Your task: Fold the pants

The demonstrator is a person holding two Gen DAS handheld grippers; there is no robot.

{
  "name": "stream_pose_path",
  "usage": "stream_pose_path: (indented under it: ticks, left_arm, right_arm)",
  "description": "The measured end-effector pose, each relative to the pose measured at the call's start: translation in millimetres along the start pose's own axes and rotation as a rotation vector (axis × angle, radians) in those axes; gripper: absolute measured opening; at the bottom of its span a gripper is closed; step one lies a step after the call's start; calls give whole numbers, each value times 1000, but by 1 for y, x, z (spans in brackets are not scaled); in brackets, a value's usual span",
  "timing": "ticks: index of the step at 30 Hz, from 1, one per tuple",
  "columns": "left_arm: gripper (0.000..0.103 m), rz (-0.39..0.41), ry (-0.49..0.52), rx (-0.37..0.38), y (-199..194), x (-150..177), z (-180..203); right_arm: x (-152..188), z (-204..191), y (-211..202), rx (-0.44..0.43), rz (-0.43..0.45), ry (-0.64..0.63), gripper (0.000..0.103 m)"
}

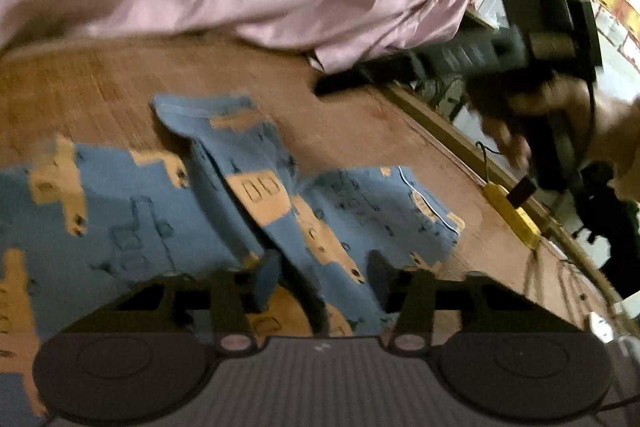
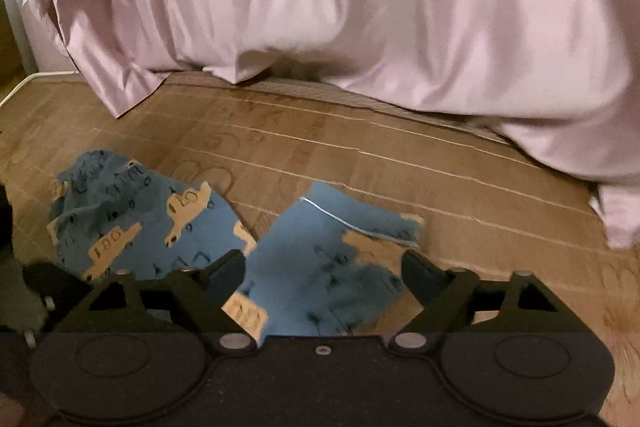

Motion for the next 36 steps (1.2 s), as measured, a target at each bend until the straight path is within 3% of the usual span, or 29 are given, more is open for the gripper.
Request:
stream_pose_path:
  ticks: [4,5,8,12,14,15,16,18,19,24,28,32,36]
  left_arm:
    - [11,-50,-43,4,15,6,-9]
    - [9,-58,-63,-3,18,6,-11]
    - [3,-58,-132,0,20,5,-17]
    - [2,-63,-117,-15,19,2,-16]
    - [1,-68,-97,-21,19,0,-14]
    - [1,-71,-87,-24,19,-1,-13]
    - [1,-75,-80,-29,20,-1,-12]
    - [1,-78,-71,-34,20,-3,-10]
    - [1,-79,-68,-36,18,-3,-9]
    - [1,-75,-23,-53,14,-5,-3]
    - [0,-48,56,-91,5,-16,9]
    - [0,-17,204,-131,-3,-32,33]
    - [0,-55,472,-178,1,-27,70]
  right_arm:
    - [-12,-20,50,20,-107,-4,71]
    - [-13,-23,60,29,-126,-1,69]
    - [-11,-31,91,59,-186,21,66]
    - [-8,-35,116,120,-220,18,65]
    - [-7,-36,122,137,-219,15,59]
    - [-7,-35,124,154,-220,13,44]
    - [-7,-34,126,166,-223,5,20]
    - [-7,-33,125,186,-213,-15,1]
    - [-8,-30,122,178,-203,-5,1]
    - [-28,6,65,154,-39,162,0]
    - [-24,53,-24,148,147,346,0]
    - [35,96,-103,207,293,574,1]
    - [127,111,-123,285,322,771,1]
Point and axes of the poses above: each gripper's, at about its wrist camera, not at the fingertips, and y roughly the way its jaws point, z to its right, x to its underside, the point moved 9 cm from there along y, roughly the way its jaws point, and after that the axes turned 10 degrees about y, right-handed, at the moved point
